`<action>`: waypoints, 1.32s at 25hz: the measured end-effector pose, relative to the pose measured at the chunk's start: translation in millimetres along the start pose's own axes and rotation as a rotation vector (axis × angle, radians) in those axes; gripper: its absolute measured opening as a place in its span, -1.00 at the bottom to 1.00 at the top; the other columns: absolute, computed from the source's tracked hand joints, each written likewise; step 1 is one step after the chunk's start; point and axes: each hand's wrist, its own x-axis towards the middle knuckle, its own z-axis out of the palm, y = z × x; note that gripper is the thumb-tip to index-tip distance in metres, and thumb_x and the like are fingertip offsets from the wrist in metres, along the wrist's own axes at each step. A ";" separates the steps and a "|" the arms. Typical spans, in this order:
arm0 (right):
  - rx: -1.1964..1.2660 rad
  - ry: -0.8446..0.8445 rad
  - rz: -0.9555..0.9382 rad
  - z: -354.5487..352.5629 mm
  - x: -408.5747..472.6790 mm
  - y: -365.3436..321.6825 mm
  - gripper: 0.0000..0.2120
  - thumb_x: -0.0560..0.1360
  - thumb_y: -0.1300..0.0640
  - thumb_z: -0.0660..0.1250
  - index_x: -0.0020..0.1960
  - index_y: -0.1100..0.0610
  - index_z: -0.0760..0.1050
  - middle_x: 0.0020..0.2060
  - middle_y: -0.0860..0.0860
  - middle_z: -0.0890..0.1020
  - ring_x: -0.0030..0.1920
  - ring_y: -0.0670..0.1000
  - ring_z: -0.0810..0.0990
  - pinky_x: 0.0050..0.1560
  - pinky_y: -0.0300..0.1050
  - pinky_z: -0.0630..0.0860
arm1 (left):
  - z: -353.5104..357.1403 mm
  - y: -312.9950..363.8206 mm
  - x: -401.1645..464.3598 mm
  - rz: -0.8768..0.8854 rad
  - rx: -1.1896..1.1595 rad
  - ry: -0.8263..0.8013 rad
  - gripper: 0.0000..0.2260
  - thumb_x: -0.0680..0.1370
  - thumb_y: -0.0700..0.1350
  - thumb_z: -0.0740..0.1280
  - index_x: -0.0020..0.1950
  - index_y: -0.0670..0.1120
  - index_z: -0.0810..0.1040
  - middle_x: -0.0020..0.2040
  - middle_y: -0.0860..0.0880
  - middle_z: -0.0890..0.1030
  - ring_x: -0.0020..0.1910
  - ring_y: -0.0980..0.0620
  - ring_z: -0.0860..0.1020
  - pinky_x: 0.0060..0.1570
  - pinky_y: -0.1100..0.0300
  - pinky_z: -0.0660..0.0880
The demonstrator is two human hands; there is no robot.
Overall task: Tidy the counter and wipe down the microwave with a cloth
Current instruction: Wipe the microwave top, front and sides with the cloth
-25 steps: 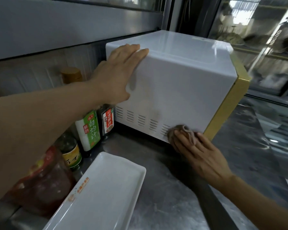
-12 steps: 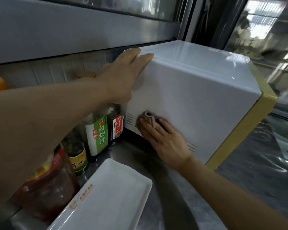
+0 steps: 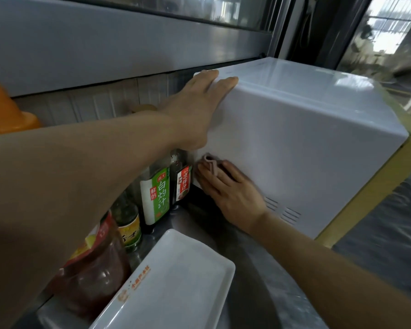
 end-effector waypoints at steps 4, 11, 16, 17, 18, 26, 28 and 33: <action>0.060 -0.075 -0.020 3.9 -35.8 11.7 -0.51 0.54 0.14 0.10 0.47 0.15 0.26 0.45 0.10 0.32 0.44 0.11 0.32 0.46 0.07 0.15 | -4.1 4.8 -2.7 -0.031 -0.019 -0.027 0.00 0.29 -0.39 0.39 0.52 0.12 -0.11 0.55 -0.02 -0.12 0.54 -0.04 -0.13 0.36 -0.13 0.29; 0.006 0.017 -0.084 17.0 -28.1 1.9 -0.51 0.50 0.17 0.02 0.40 0.12 0.38 0.41 0.10 0.39 0.40 0.12 0.38 0.43 0.10 0.13 | -4.7 6.4 -4.7 -0.029 -0.032 -0.030 -0.01 0.31 -0.39 0.37 0.53 0.11 -0.11 0.55 -0.03 -0.13 0.53 -0.04 -0.15 0.31 -0.13 0.35; 0.020 -0.078 -0.091 24.4 -9.7 -16.4 -0.43 0.40 0.14 0.40 0.39 0.05 0.40 0.42 0.04 0.38 0.41 0.08 0.37 0.43 0.07 0.19 | -3.7 6.6 -3.6 -0.041 -0.038 -0.026 -0.01 0.31 -0.38 0.38 0.53 0.11 -0.12 0.55 -0.02 -0.14 0.53 -0.05 -0.15 0.33 -0.13 0.33; 0.036 -0.077 -0.094 24.1 -23.8 -11.7 -0.41 0.33 0.17 0.46 0.35 0.07 0.46 0.39 0.06 0.43 0.37 0.09 0.42 0.41 0.07 0.24 | -4.6 7.1 -3.6 -0.041 -0.045 -0.030 -0.02 0.32 -0.39 0.37 0.53 0.11 -0.11 0.55 -0.02 -0.14 0.53 -0.04 -0.15 0.33 -0.13 0.32; 0.051 -0.072 -0.094 23.9 -39.9 -6.2 -0.39 0.29 0.21 0.50 0.33 0.10 0.48 0.36 0.10 0.45 0.35 0.12 0.44 0.39 0.10 0.26 | -5.4 7.3 -3.8 -0.040 -0.053 -0.033 -0.03 0.32 -0.39 0.36 0.53 0.11 -0.11 0.55 -0.02 -0.14 0.53 -0.04 -0.15 0.34 -0.13 0.32; -0.014 -0.031 -0.125 25.5 -9.3 -23.4 -0.50 0.42 0.20 0.31 0.37 0.16 0.42 0.36 0.15 0.43 0.36 0.18 0.40 0.37 0.12 0.31 | 2.4 3.2 -2.9 -0.014 -0.050 0.012 -0.02 0.32 -0.37 0.40 0.53 0.11 -0.11 0.55 -0.03 -0.14 0.53 -0.07 -0.15 0.36 -0.08 0.29; -0.036 -0.052 -0.122 25.6 1.3 -27.4 -0.49 0.45 0.11 0.34 0.38 0.13 0.41 0.39 0.13 0.40 0.40 0.15 0.35 0.40 0.11 0.25 | 2.0 2.9 -1.9 -0.007 -0.057 0.015 -0.03 0.32 -0.36 0.39 0.53 0.08 -0.10 0.55 -0.06 -0.12 0.53 -0.09 -0.15 0.41 -0.06 0.23; -0.011 -0.006 -0.097 16.7 -70.1 2.0 -0.52 0.35 0.25 0.33 0.28 0.17 0.51 0.28 0.15 0.53 0.28 0.16 0.50 0.37 0.14 0.19 | -3.1 5.8 -1.8 -0.033 -0.051 -0.013 -0.03 0.32 -0.39 0.39 0.53 0.09 -0.08 0.55 -0.04 -0.10 0.54 -0.05 -0.13 0.43 -0.03 0.19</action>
